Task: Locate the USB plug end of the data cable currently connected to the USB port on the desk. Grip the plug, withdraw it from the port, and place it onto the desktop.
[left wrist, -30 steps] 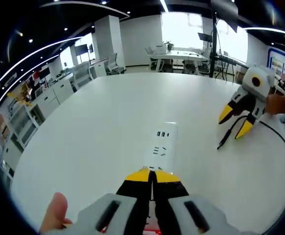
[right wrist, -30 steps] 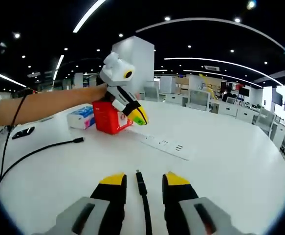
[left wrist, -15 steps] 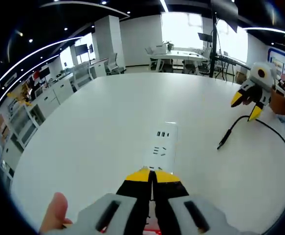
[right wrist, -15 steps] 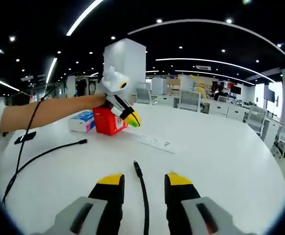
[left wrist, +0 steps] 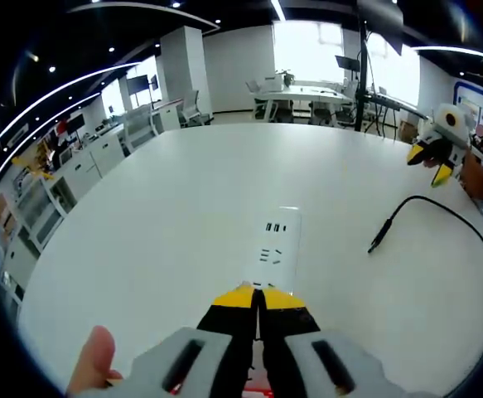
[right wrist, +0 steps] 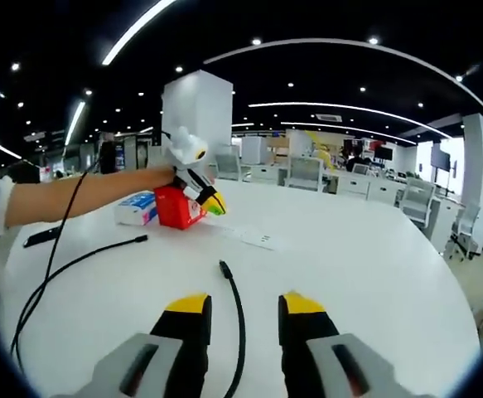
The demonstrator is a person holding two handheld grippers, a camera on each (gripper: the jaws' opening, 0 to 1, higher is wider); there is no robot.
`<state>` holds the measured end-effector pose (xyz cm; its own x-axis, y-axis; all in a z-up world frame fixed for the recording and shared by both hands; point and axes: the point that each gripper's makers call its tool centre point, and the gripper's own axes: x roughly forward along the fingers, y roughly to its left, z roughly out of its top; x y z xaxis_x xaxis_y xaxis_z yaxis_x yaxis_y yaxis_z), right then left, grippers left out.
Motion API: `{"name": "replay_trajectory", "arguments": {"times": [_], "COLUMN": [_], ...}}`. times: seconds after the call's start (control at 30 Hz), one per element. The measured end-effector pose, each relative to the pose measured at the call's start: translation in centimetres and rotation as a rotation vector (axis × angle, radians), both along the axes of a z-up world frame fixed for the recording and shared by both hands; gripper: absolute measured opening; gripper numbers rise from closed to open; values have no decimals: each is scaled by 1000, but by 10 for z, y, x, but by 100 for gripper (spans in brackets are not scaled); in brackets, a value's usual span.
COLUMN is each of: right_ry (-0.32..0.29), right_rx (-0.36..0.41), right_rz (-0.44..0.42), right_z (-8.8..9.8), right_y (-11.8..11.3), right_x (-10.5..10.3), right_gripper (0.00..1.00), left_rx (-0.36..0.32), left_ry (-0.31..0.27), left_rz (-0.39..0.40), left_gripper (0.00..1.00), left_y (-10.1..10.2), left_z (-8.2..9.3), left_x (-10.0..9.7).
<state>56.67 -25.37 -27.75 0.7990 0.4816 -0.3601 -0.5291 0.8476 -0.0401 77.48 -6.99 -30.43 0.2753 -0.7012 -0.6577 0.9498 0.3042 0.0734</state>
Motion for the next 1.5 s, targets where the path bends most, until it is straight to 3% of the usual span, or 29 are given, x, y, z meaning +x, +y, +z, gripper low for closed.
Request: {"name": "replay_trajectory", "arguments": {"times": [0.43,0.8,1.07,1.5], "right_ry": [24,33,19,45], "right_rx": [9,16,22,30], "right_rz": [-67,-93,-136,-178], "right_z": [-6,-8,-2,-11], "right_y": [-30,-39,-52,-62], "right_x": [-38,-64,-78,-94], "right_gripper": [35,38,38,37], "left_rx": [-1,0,1,1], "left_ry": [2,2,1,0], "left_rz": [0,0,1,0], "left_gripper": [2,2,2,2], "left_y": [1,1,1,1], "left_z": [0,0,0,0], "left_x": [0,0,0,0]}}
